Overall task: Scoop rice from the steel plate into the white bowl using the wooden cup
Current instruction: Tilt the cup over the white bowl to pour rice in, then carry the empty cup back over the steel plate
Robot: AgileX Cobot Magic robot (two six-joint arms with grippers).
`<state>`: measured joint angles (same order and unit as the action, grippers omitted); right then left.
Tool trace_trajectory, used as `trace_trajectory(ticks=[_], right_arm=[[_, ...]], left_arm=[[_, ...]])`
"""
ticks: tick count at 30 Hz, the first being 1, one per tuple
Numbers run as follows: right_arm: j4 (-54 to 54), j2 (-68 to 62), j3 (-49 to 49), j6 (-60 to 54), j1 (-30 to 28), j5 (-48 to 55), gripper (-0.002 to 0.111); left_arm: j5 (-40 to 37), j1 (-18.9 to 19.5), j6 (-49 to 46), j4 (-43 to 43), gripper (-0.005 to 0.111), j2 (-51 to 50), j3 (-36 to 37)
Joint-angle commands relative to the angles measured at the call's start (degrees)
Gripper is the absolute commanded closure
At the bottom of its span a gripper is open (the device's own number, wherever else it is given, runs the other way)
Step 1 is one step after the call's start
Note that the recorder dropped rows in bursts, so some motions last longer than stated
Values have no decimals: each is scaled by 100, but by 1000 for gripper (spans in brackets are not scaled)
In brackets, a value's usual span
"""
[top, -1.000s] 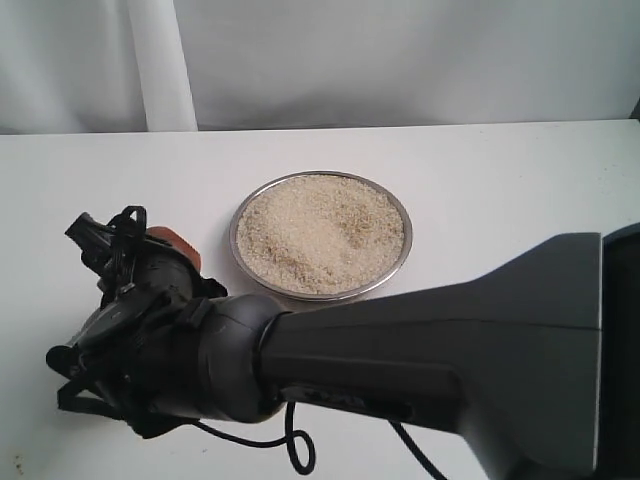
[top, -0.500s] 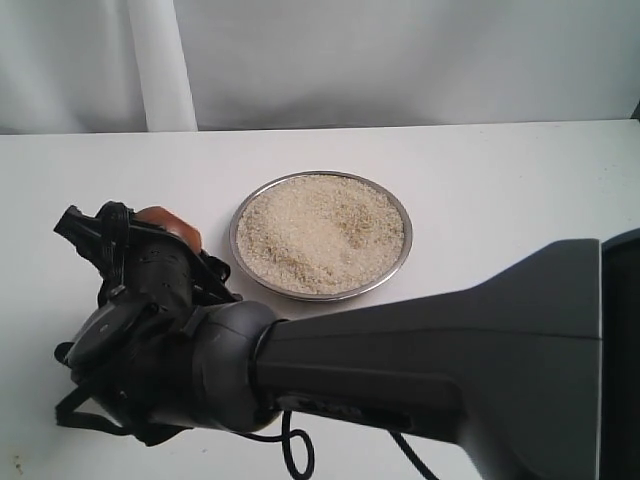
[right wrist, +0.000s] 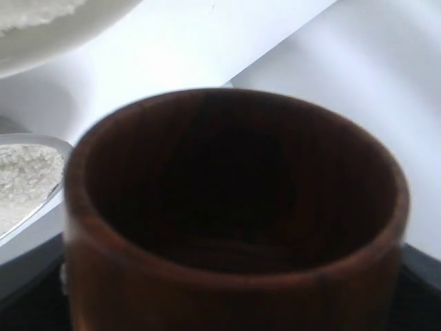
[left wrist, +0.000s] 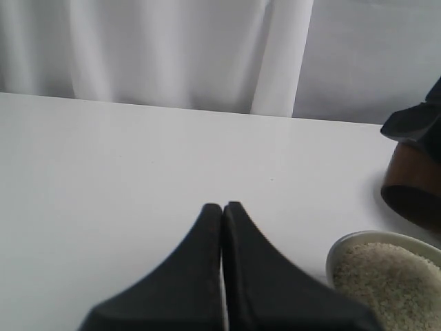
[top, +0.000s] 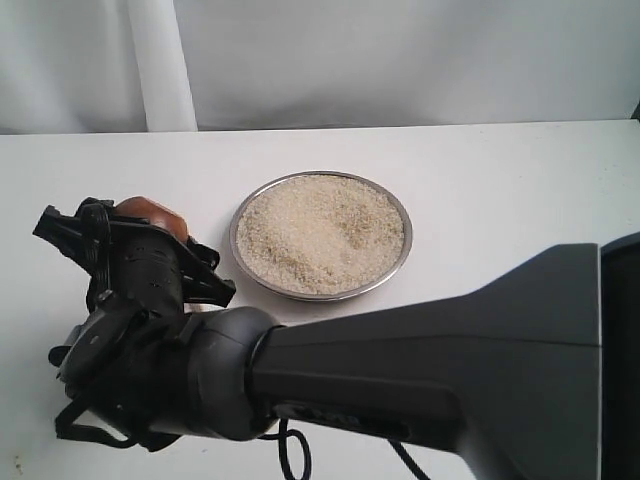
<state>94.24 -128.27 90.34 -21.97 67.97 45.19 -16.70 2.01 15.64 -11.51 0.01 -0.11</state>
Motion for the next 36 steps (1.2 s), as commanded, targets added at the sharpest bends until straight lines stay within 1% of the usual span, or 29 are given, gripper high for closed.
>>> trace_trajectory(ticks=[1, 5, 8, 10, 13, 14, 19, 22, 25, 26, 32, 36], right_arm=[[237, 74, 46, -74, 75, 55, 108], [-73, 74, 46, 94, 75, 30, 108], [-367, 134, 46, 831, 47, 30, 108], [-822, 286, 46, 1031, -17, -50, 108], [-1752, 646, 46, 1048, -196, -412, 108], [-2140, 836, 46, 1048, -301, -584, 108], [-3338, 1550, 46, 1048, -819, -1098, 108], [-3997, 1925, 46, 952, -1175, -1146, 108], [-4744, 2112, 46, 612, -1597, -1021, 108], [-4881, 2123, 46, 526, -1729, -961, 108], [-4882, 2072, 46, 429, -2376, -517, 108], [-4882, 2048, 46, 309, -2729, -444, 108]], left_arm=[[38, -27, 23, 28, 107, -1, 11], [38, -27, 23, 28, 107, -1, 11], [38, -27, 23, 28, 107, -1, 11], [38, -27, 23, 28, 107, -1, 11], [38, -27, 23, 28, 107, -1, 11], [38, -27, 23, 28, 107, -1, 11], [38, -27, 23, 28, 107, -1, 11], [38, -27, 23, 28, 107, -1, 11], [38, -27, 23, 28, 107, -1, 11], [38, -27, 23, 28, 107, -1, 11], [38, -27, 23, 28, 107, -1, 11], [38, -27, 23, 28, 107, -1, 11]])
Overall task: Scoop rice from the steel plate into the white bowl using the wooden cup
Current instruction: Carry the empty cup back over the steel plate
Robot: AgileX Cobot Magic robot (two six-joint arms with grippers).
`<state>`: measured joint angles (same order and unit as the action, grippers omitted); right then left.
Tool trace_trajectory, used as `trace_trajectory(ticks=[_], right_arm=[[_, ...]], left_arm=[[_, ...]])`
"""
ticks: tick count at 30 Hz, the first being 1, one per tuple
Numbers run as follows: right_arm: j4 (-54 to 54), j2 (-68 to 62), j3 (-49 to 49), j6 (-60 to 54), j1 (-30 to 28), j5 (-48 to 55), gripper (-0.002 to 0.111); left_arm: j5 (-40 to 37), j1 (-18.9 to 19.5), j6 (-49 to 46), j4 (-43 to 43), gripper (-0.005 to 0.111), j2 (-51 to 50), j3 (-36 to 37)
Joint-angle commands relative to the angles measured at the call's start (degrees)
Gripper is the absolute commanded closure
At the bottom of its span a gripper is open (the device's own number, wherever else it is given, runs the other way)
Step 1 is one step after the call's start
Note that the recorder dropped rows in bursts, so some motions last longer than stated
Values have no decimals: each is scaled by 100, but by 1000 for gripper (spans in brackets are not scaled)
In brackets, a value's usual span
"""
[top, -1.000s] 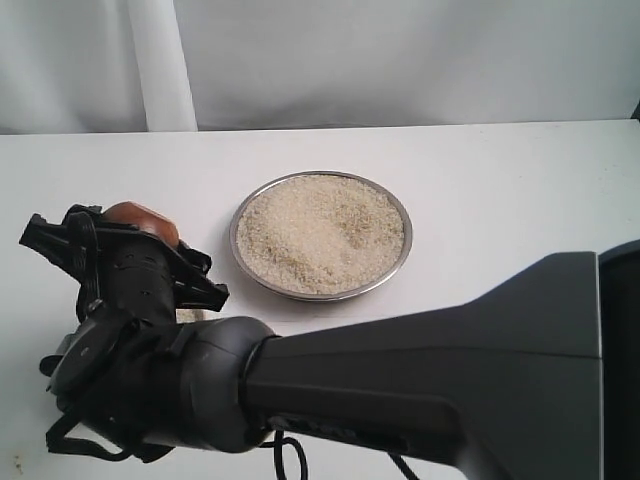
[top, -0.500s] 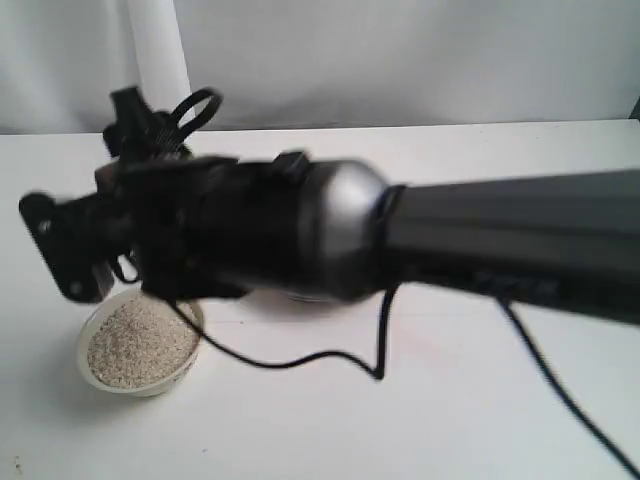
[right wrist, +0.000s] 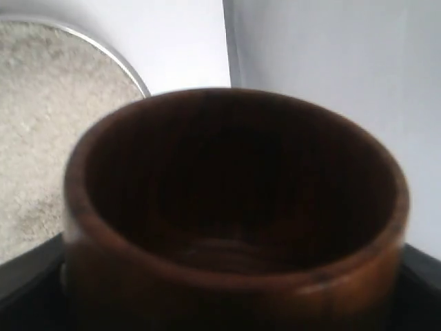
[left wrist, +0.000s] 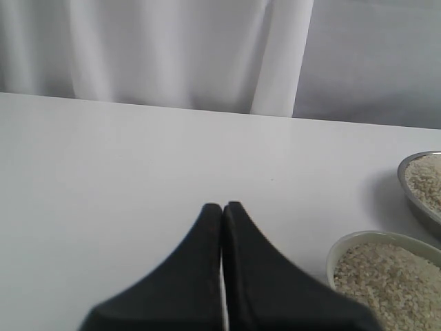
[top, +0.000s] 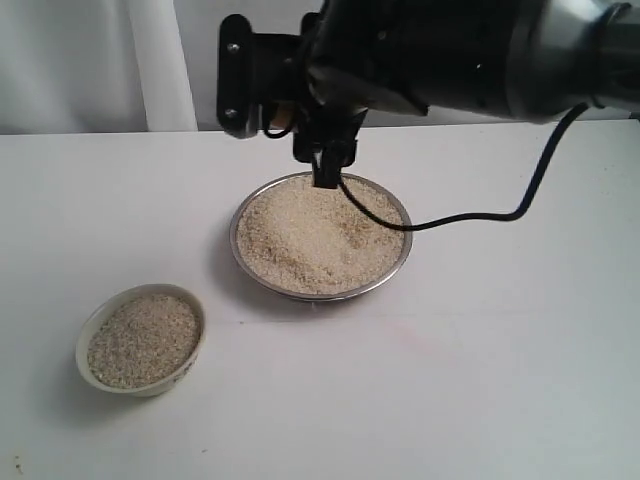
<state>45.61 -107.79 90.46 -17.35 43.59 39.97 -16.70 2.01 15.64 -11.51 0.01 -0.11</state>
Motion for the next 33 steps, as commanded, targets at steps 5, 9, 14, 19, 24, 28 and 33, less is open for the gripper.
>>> trace_trajectory(ticks=[5, 9, 14, 19, 24, 28, 33], right_arm=[[287, -196, 34, -188, -653, 231, 108], [674, -592, 34, -197, -702, 379, 108], [1374, -1087, 34, -197, -702, 462, 108], [2079, -1501, 34, -171, -702, 720, 108], [2726, -1796, 34, -22, -702, 660, 108], [3301, -2058, 34, 244, -702, 676, 108], [3762, -2456, 555, 867, -702, 688, 108]], left_arm=[[38, -27, 23, 28, 107, -1, 11], [38, -27, 23, 28, 107, -1, 11], [38, -27, 23, 28, 107, -1, 11], [38, -27, 23, 28, 107, -1, 11], [38, -27, 23, 28, 107, -1, 11], [38, -27, 23, 28, 107, -1, 11], [38, -27, 23, 28, 107, -1, 11]])
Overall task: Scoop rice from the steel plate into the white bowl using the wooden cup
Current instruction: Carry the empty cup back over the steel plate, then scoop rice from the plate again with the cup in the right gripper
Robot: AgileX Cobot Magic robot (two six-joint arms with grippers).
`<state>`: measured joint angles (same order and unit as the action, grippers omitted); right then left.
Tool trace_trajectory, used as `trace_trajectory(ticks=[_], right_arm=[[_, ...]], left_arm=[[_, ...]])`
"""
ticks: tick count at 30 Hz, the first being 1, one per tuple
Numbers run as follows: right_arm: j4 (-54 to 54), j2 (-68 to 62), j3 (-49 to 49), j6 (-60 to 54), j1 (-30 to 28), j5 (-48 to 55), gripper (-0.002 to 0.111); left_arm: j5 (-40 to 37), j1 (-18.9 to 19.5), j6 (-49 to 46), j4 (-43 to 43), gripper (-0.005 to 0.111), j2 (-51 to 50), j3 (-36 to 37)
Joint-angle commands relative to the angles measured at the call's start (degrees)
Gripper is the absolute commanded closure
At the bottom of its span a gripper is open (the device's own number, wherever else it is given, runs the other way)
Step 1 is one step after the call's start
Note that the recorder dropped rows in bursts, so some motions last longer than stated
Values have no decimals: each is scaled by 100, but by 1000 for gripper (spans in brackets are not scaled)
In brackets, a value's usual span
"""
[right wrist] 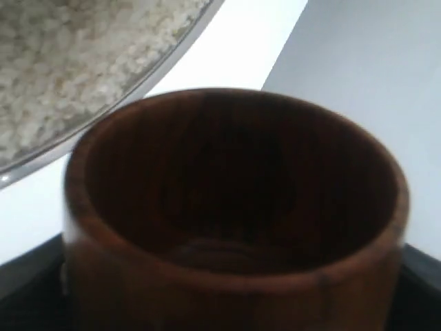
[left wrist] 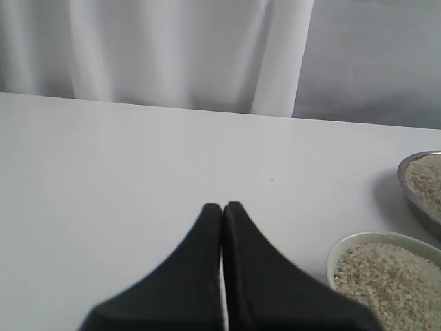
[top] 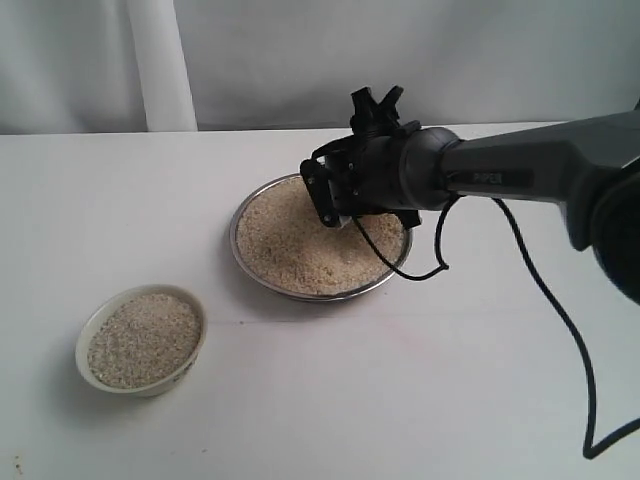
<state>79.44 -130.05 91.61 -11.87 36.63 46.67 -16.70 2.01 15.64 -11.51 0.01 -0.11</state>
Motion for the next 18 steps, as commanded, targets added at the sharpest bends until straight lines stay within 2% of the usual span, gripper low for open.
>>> trace_trajectory(ticks=[1, 7, 18], right_arm=[[379, -328, 619, 294, -6, 7, 108], [203, -838, 1345, -436, 40, 74, 108], [-309, -1080, 1346, -1361, 77, -408, 108]], left_arm=[[38, -27, 23, 28, 107, -1, 11], [38, -27, 23, 28, 107, -1, 11], [38, -27, 23, 28, 107, -1, 11]])
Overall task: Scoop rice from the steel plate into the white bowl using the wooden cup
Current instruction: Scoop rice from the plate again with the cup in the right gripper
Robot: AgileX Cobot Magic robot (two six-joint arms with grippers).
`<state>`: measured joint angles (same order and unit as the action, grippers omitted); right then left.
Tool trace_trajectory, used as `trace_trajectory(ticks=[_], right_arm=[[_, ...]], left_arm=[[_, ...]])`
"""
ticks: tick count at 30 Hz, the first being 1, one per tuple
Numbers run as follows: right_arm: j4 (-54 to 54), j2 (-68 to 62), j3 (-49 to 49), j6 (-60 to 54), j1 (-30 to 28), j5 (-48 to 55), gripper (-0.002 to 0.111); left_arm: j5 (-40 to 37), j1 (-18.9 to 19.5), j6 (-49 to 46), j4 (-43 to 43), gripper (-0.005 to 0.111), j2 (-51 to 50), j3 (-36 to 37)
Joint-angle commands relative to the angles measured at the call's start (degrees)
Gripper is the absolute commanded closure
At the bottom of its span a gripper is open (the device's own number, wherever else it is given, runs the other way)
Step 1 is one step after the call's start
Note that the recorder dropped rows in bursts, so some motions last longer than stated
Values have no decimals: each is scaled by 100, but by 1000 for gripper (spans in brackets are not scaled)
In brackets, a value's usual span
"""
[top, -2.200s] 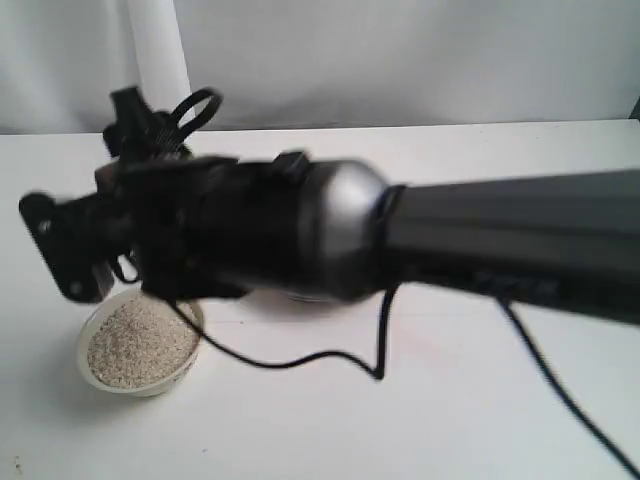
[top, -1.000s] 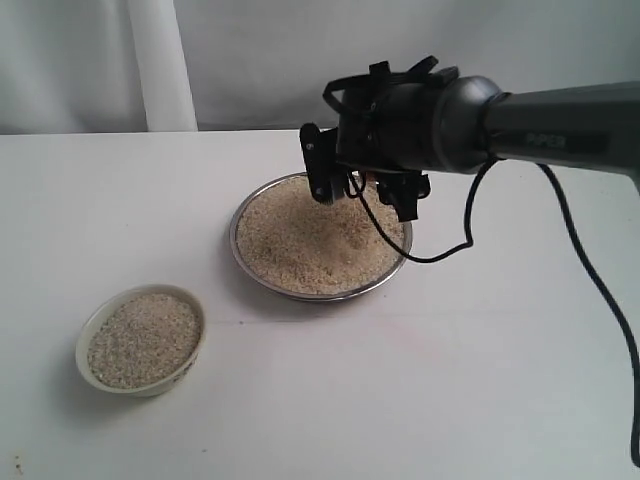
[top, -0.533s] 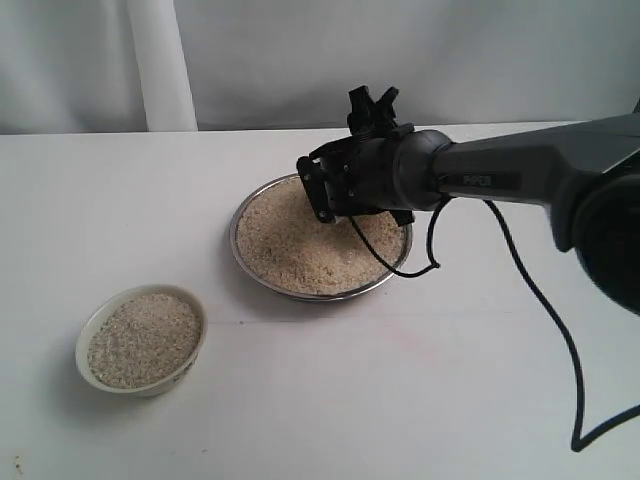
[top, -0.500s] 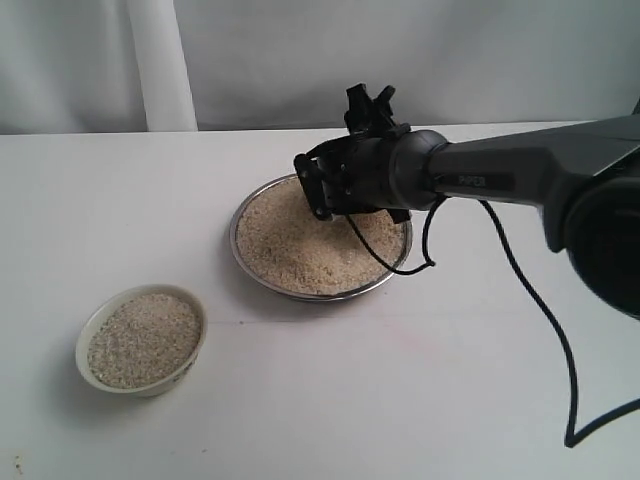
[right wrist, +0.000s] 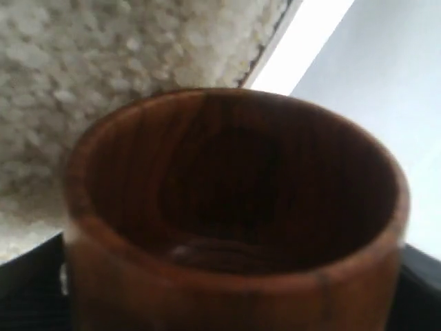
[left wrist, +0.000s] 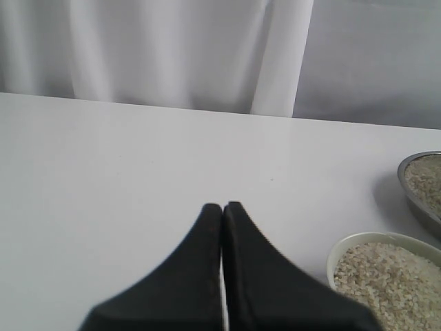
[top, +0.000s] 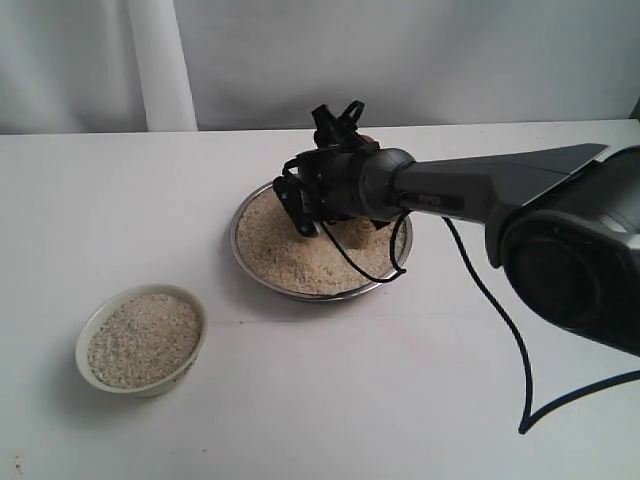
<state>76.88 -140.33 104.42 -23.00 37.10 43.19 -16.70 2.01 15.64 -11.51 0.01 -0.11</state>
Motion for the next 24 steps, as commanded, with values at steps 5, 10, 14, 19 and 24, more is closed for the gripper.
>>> trace_trajectory(ticks=[5, 10, 14, 19, 24], right_arm=[[-539, -144, 65, -428, 150, -188, 108], [-1061, -144, 65, -669, 298, -179, 108], [-1518, -144, 65, -698, 346, -156, 108], [-2095, -144, 65, -710, 346, -156, 108], [-2706, -144, 65, -809, 335, -145, 108]], left_arm=[[38, -27, 23, 28, 107, -1, 11], [38, -27, 23, 28, 107, -1, 11], [38, -27, 23, 28, 107, -1, 11], [38, -27, 23, 28, 107, -1, 11], [38, -27, 23, 28, 107, -1, 11]])
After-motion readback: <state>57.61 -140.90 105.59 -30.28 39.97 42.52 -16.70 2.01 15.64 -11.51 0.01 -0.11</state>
